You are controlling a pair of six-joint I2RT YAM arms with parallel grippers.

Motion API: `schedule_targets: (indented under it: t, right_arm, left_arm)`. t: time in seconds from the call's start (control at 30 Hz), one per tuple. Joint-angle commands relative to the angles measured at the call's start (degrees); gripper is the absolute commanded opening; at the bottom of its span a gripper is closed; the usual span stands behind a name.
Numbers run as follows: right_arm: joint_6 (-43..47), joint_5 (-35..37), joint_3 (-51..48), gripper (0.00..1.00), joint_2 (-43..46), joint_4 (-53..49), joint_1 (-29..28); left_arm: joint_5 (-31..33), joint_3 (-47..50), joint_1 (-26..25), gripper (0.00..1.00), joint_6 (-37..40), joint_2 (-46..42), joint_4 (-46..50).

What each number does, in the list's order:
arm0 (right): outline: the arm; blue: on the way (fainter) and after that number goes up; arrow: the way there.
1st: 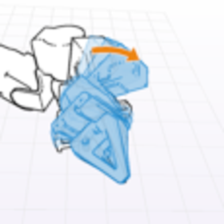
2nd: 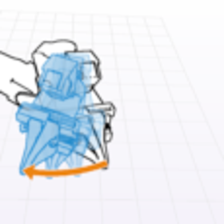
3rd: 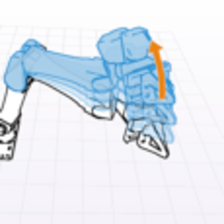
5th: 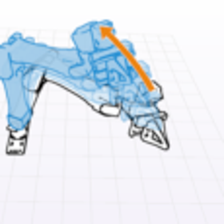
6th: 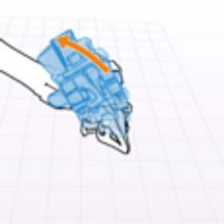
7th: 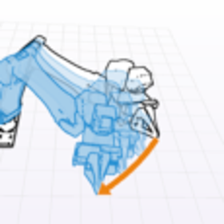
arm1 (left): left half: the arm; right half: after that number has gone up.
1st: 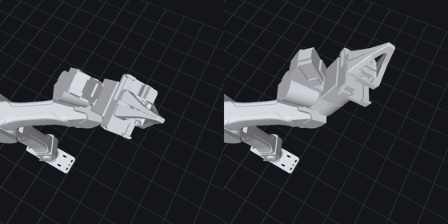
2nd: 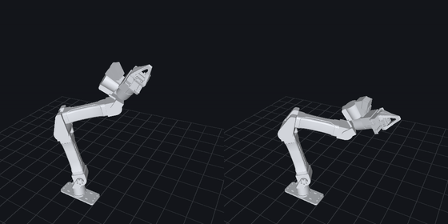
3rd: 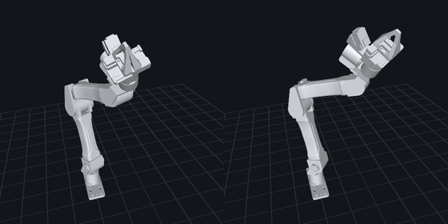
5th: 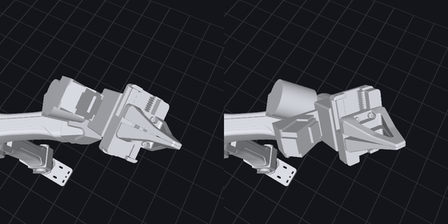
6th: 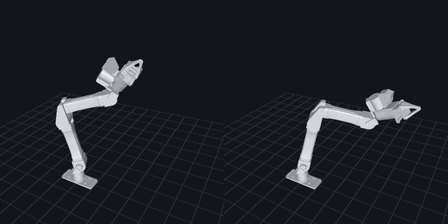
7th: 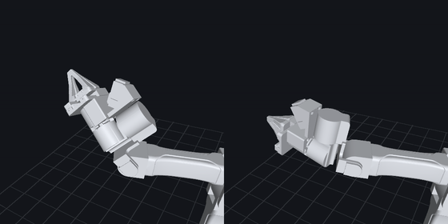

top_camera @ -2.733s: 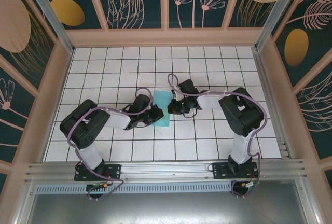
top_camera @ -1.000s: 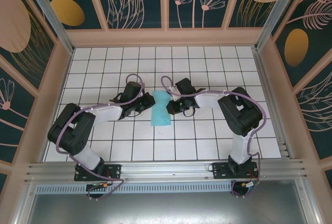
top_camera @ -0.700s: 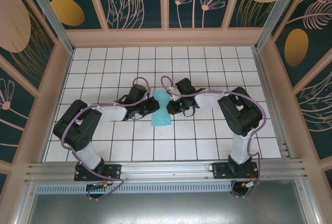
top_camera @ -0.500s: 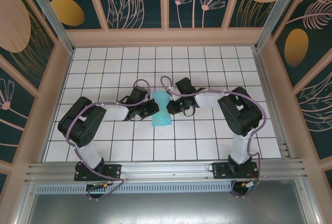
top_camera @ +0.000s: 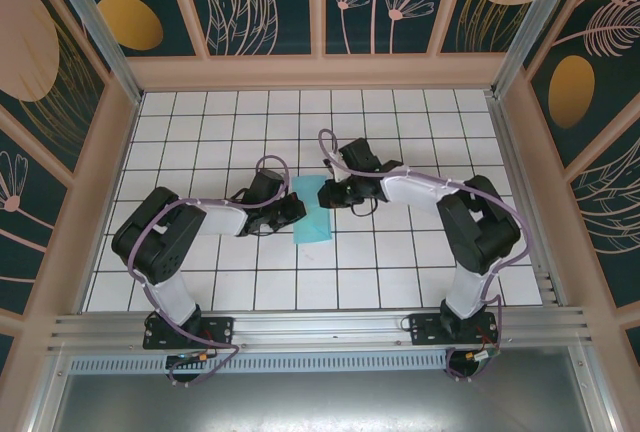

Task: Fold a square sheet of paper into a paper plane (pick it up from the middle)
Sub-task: Fold the triangle a second time at the center of the table.

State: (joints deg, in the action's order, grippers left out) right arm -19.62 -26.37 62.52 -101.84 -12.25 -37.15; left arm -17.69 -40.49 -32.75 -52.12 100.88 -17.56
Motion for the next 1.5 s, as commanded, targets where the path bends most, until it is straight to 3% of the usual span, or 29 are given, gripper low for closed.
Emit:
schedule_targets:
  t: [0.0,0.27,0.7,1.47]
  right_arm:
    - [-8.8,2.3,-1.4,0.04,1.5,-1.2,-2.7]
    - [-10.8,6.8,2.6,0.0,-3.9,-4.8,-7.5]
    - [-9.6,10.2,4.6,0.0,-8.4,-8.9,-7.9]
    - [-3.8,12.9,-0.1,0.0,-5.2,-16.5,-7.2]
  left_arm:
    - [3.1,2.3,-0.1,0.0,-0.8,1.0,4.8]
    - [3.5,2.0,-0.3,0.0,-1.6,1.8,4.8]
    - [4.5,2.1,-0.3,0.0,-2.4,2.2,5.3]
    - [6.8,1.7,-0.3,0.0,-2.0,3.8,7.5]
